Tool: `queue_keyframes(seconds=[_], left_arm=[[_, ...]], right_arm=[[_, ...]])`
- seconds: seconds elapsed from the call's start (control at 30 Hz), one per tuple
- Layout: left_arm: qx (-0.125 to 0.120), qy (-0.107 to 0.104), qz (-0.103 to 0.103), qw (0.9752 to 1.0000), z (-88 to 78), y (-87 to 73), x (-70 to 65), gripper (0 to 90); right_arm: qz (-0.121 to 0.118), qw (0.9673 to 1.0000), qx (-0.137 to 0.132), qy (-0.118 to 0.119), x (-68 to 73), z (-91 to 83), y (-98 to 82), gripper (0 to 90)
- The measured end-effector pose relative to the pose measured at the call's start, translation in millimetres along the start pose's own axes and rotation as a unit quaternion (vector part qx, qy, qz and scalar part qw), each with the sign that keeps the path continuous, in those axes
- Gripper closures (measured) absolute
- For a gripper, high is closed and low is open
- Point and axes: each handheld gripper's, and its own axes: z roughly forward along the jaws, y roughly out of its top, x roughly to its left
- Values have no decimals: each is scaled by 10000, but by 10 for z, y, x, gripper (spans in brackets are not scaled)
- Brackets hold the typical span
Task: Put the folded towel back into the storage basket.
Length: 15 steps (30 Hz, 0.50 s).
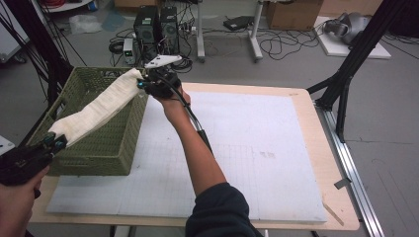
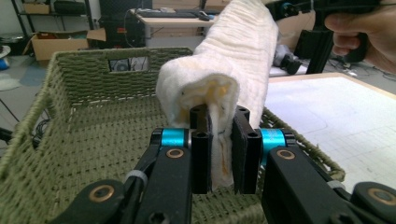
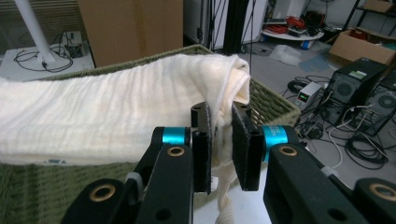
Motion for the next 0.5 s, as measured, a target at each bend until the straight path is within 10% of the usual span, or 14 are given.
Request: queue_keyframes(seconds=[0.5], left_arm=[[21,341,28,9994,-101,-54,195,795]], right_arm=[[-47,9999,100,13,159,494,167,797]])
